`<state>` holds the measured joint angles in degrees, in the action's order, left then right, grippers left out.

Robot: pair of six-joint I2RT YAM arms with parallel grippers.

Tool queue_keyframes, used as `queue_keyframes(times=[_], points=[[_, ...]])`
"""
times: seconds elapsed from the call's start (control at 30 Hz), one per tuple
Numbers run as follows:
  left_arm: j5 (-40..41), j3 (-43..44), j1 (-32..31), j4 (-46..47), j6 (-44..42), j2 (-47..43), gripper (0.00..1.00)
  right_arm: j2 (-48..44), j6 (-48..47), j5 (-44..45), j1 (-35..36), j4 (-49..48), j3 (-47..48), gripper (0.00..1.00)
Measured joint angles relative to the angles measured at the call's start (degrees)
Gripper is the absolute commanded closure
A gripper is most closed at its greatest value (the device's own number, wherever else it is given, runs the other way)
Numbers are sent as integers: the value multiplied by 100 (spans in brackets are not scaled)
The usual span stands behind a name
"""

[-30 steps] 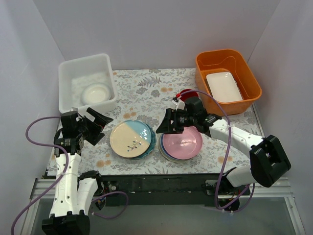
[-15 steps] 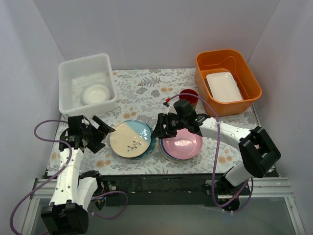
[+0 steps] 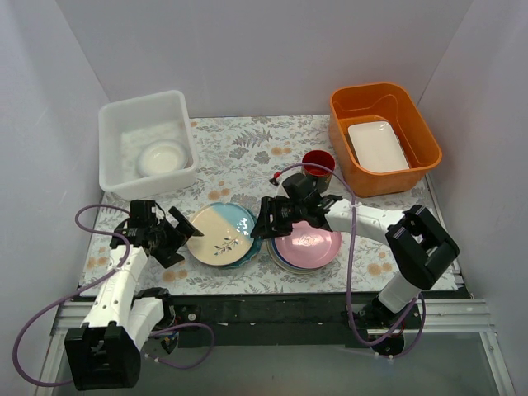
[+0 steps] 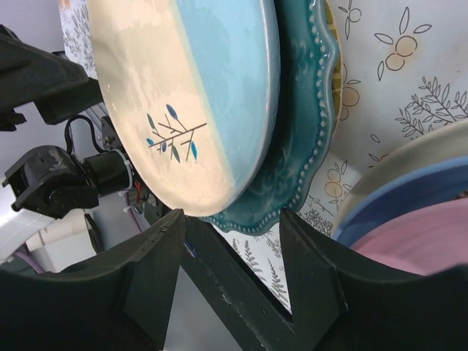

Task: Place the plates into the plastic bin on the countertop
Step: Pick up the plate at the center of the board.

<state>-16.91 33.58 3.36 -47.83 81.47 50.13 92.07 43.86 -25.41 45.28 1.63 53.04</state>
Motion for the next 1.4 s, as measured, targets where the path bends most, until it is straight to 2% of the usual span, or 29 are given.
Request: queue_keyframes(times=[0.37,0.63,0.67,0.83,0.97,1.07,1.13,1.4], points=[[76,-17,-234,164,170,120,4,245,275,157,142,-483,0,50],[238,-17,-236,210,420,96,4,393,426,435,177,-629,0,52],[249,-17,-236,219,442,96,5,404,437,472,184,-634,0,57],[275,-52,-409,356,636,81,11,511,531,592,238,-693,0,65],[267,-273,-551,492,846,-81,16,603,560,605,291,-741,0,76],[262,-389,-595,551,951,-164,27,619,597,621,313,-750,0,83],[254,-413,-625,610,1014,-166,32,643,636,627,310,-776,0,84],[269,-717,-848,874,1300,-323,42,774,723,573,313,-911,11,88]])
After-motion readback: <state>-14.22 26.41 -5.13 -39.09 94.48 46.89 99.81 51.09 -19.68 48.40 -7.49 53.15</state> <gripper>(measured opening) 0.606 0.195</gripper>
